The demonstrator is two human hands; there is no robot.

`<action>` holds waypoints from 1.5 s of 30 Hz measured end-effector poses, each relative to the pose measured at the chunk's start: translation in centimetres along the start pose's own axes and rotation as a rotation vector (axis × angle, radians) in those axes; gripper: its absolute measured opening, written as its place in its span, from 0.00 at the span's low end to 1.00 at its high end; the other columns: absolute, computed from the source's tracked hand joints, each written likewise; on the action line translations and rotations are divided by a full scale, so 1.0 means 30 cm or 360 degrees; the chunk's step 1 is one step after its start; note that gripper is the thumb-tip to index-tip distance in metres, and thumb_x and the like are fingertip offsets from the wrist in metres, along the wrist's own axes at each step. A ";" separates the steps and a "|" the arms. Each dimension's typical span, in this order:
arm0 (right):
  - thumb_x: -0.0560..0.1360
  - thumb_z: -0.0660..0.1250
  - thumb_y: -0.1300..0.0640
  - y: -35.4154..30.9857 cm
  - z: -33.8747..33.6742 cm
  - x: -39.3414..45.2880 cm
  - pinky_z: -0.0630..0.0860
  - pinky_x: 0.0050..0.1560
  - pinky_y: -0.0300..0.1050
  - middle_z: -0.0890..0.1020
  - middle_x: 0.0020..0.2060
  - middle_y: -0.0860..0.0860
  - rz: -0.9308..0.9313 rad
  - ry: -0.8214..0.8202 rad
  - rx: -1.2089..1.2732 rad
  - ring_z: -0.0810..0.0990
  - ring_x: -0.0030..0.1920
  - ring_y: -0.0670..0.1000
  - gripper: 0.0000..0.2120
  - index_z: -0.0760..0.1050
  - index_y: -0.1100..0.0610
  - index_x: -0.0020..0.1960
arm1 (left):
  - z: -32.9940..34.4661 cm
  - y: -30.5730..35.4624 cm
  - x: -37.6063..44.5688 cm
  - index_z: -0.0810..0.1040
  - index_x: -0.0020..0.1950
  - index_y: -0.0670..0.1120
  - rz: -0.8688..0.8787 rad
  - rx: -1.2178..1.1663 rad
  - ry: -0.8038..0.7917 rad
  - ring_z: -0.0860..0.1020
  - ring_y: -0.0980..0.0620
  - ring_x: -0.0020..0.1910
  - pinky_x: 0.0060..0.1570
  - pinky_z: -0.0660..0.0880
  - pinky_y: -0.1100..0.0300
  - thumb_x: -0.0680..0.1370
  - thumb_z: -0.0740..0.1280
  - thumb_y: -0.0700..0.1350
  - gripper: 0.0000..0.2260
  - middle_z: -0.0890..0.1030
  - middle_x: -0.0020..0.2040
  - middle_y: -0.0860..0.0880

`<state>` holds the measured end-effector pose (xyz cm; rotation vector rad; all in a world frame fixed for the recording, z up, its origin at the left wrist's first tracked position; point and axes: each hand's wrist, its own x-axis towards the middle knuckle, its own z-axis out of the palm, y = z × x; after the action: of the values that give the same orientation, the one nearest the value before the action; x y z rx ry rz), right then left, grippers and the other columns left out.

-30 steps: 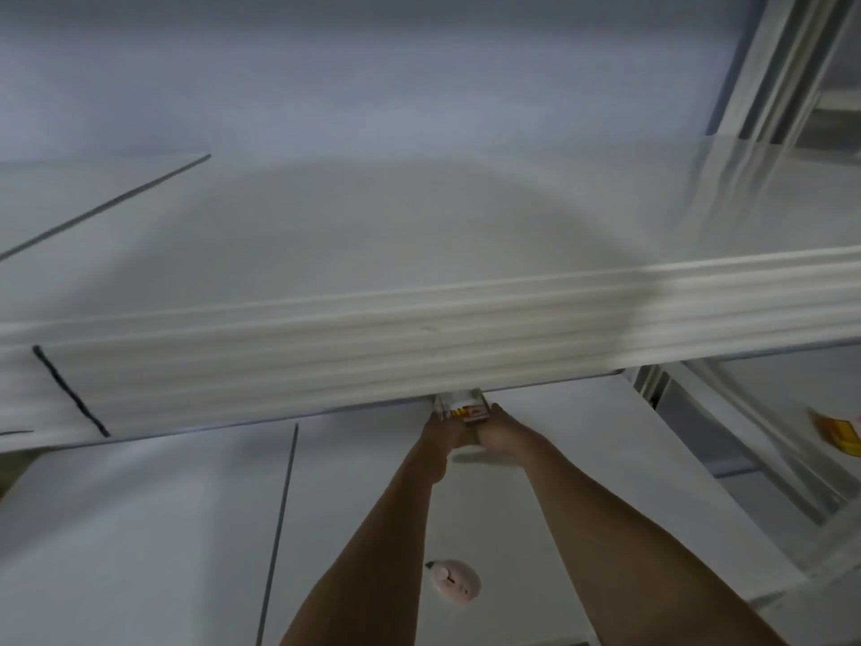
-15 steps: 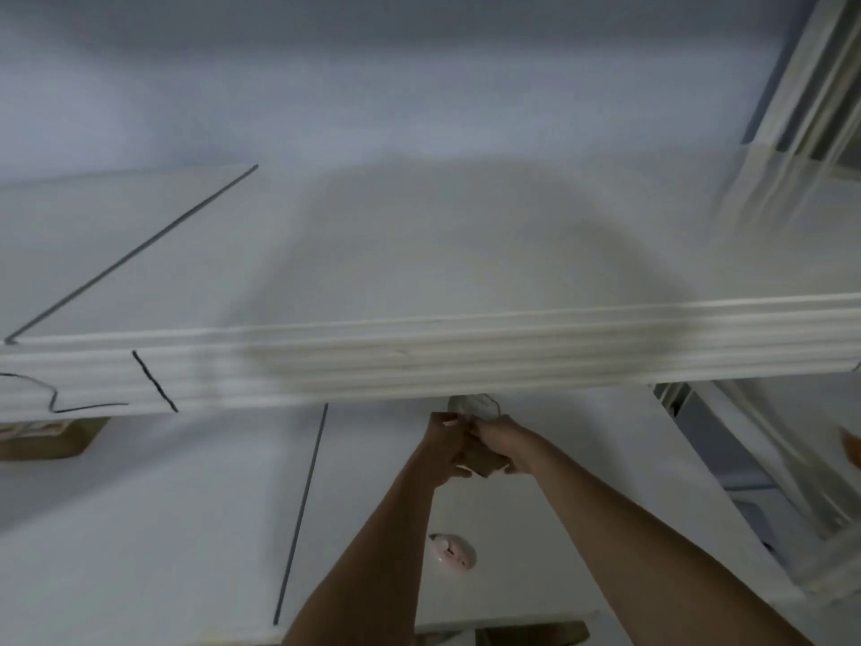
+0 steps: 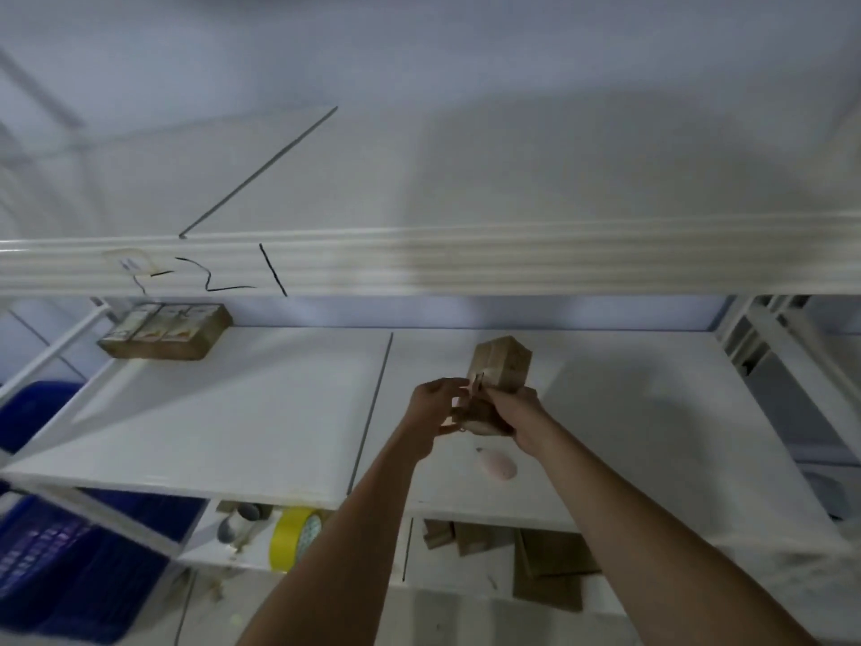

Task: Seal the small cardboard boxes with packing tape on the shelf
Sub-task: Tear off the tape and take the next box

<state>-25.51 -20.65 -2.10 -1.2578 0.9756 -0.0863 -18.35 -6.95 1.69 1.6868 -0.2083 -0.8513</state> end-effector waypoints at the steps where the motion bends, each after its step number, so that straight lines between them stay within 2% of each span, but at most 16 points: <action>1: 0.56 0.80 0.44 0.002 0.015 -0.039 0.83 0.53 0.53 0.85 0.52 0.56 0.0024 -0.0029 0.0043 0.85 0.49 0.56 0.43 0.73 0.59 0.67 | -0.027 -0.015 -0.006 0.81 0.60 0.46 -0.0013 -0.0045 0.0058 0.80 0.46 0.49 0.48 0.79 0.52 0.81 0.62 0.42 0.11 0.83 0.53 0.43; 4: 0.67 0.79 0.54 0.022 0.063 -0.107 0.82 0.54 0.58 0.87 0.46 0.57 0.0078 -0.0103 0.0024 0.86 0.48 0.58 0.24 0.79 0.60 0.60 | -0.112 -0.068 -0.013 0.76 0.66 0.48 -0.0087 0.0009 0.0138 0.77 0.46 0.51 0.49 0.75 0.51 0.82 0.65 0.47 0.13 0.79 0.56 0.45; 7: 0.70 0.79 0.55 0.062 0.121 -0.125 0.83 0.52 0.53 0.84 0.53 0.56 0.0047 -0.0121 -0.0034 0.84 0.51 0.56 0.29 0.73 0.62 0.66 | -0.177 -0.127 -0.016 0.73 0.70 0.50 -0.0243 -0.0041 -0.0007 0.79 0.43 0.57 0.55 0.79 0.46 0.81 0.66 0.51 0.18 0.80 0.60 0.45; 9: 0.70 0.79 0.52 0.091 0.171 -0.133 0.80 0.50 0.48 0.79 0.59 0.55 -0.0001 -0.0075 -0.0176 0.80 0.55 0.54 0.34 0.67 0.59 0.69 | -0.222 -0.154 -0.022 0.73 0.70 0.51 -0.0237 0.0001 0.0021 0.80 0.43 0.55 0.56 0.79 0.45 0.81 0.67 0.49 0.17 0.81 0.55 0.45; 13: 0.72 0.74 0.42 0.146 0.284 -0.135 0.80 0.56 0.50 0.82 0.53 0.50 -0.0056 0.0010 -0.0598 0.81 0.52 0.50 0.25 0.75 0.56 0.61 | -0.299 -0.215 -0.010 0.73 0.67 0.52 -0.0269 0.0186 0.0081 0.80 0.46 0.52 0.48 0.79 0.50 0.80 0.68 0.50 0.16 0.81 0.54 0.46; 15: 0.75 0.71 0.42 0.148 0.341 -0.153 0.79 0.48 0.45 0.83 0.49 0.49 -0.0077 0.0032 -0.0771 0.81 0.47 0.48 0.18 0.77 0.53 0.58 | -0.331 -0.237 0.000 0.73 0.67 0.51 -0.0285 0.0324 0.0139 0.80 0.46 0.52 0.47 0.81 0.50 0.80 0.67 0.52 0.17 0.81 0.56 0.45; 17: 0.78 0.67 0.45 0.154 0.379 -0.167 0.71 0.36 0.40 0.80 0.44 0.48 -0.0063 0.0109 -0.0958 0.78 0.41 0.46 0.13 0.76 0.55 0.54 | -0.354 -0.264 0.013 0.73 0.67 0.50 -0.0251 0.0454 0.0174 0.80 0.46 0.51 0.47 0.83 0.49 0.80 0.66 0.52 0.16 0.80 0.57 0.44; 19: 0.80 0.64 0.48 0.167 0.403 -0.174 0.66 0.32 0.39 0.78 0.40 0.49 -0.0029 0.0174 -0.1072 0.74 0.38 0.45 0.10 0.75 0.55 0.49 | -0.371 -0.287 0.021 0.73 0.67 0.49 -0.0193 0.0569 0.0187 0.81 0.46 0.50 0.46 0.83 0.50 0.80 0.66 0.50 0.16 0.80 0.58 0.43; 22: 0.79 0.66 0.49 0.188 0.417 -0.161 0.66 0.31 0.39 0.79 0.39 0.50 -0.0065 0.0291 -0.1045 0.76 0.38 0.47 0.10 0.75 0.55 0.45 | -0.385 -0.311 0.040 0.73 0.66 0.48 -0.0129 0.0660 0.0155 0.80 0.47 0.47 0.34 0.80 0.59 0.80 0.66 0.48 0.15 0.80 0.57 0.43; 26: 0.79 0.68 0.50 0.198 0.417 -0.155 0.69 0.34 0.41 0.82 0.44 0.51 -0.0199 0.0380 -0.1057 0.78 0.40 0.49 0.10 0.78 0.57 0.49 | -0.386 -0.306 0.050 0.73 0.65 0.48 -0.0149 0.0671 0.0113 0.82 0.45 0.48 0.41 0.83 0.52 0.80 0.67 0.51 0.16 0.80 0.56 0.43; 28: 0.80 0.66 0.47 0.211 0.387 -0.156 0.71 0.40 0.43 0.82 0.47 0.53 -0.0307 0.0593 -0.1150 0.79 0.45 0.52 0.14 0.77 0.58 0.53 | -0.392 -0.303 0.057 0.72 0.65 0.48 -0.0232 0.0584 0.0050 0.82 0.46 0.48 0.45 0.84 0.49 0.79 0.68 0.52 0.17 0.80 0.56 0.43; 31: 0.82 0.63 0.52 0.223 0.301 -0.154 0.76 0.50 0.49 0.79 0.55 0.57 -0.0388 0.0922 -0.1584 0.78 0.55 0.57 0.13 0.73 0.59 0.61 | -0.423 -0.295 0.071 0.73 0.66 0.48 -0.0254 0.0501 0.0000 0.83 0.45 0.48 0.49 0.83 0.48 0.80 0.65 0.55 0.17 0.82 0.54 0.44; 34: 0.81 0.64 0.54 0.237 0.221 -0.137 0.76 0.55 0.52 0.75 0.59 0.59 -0.0277 0.0901 -0.1948 0.74 0.59 0.59 0.14 0.71 0.59 0.63 | -0.493 -0.281 0.047 0.78 0.60 0.46 -0.0086 0.0525 0.0368 0.82 0.42 0.51 0.52 0.81 0.50 0.82 0.62 0.52 0.13 0.83 0.54 0.43; 39: 0.81 0.63 0.55 0.249 0.180 -0.102 0.75 0.55 0.51 0.75 0.58 0.59 -0.0177 0.0764 -0.2011 0.75 0.60 0.59 0.12 0.74 0.60 0.61 | -0.674 -0.325 -0.037 0.79 0.53 0.39 -0.0088 0.0489 0.1070 0.79 0.38 0.51 0.45 0.70 0.56 0.81 0.60 0.45 0.11 0.82 0.51 0.38; 42: 0.80 0.65 0.58 0.245 0.196 -0.068 0.76 0.55 0.51 0.78 0.57 0.63 -0.0107 0.0812 -0.1716 0.76 0.59 0.63 0.11 0.76 0.65 0.58 | -0.764 -0.416 -0.063 0.76 0.48 0.37 -0.0246 0.0410 0.1177 0.77 0.39 0.45 0.44 0.72 0.52 0.80 0.59 0.45 0.12 0.81 0.47 0.37; 45: 0.78 0.66 0.63 0.220 0.224 -0.047 0.77 0.52 0.50 0.81 0.55 0.67 -0.0064 0.0958 -0.1214 0.80 0.57 0.65 0.11 0.77 0.70 0.56 | -0.811 -0.515 -0.065 0.75 0.52 0.36 -0.0395 0.0278 0.1171 0.79 0.36 0.49 0.52 0.77 0.47 0.77 0.59 0.49 0.17 0.82 0.50 0.35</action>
<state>-24.88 -12.43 -6.86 -2.0134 1.5856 -0.1348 -9.00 17.74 -10.04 2.1056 0.4481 -0.3439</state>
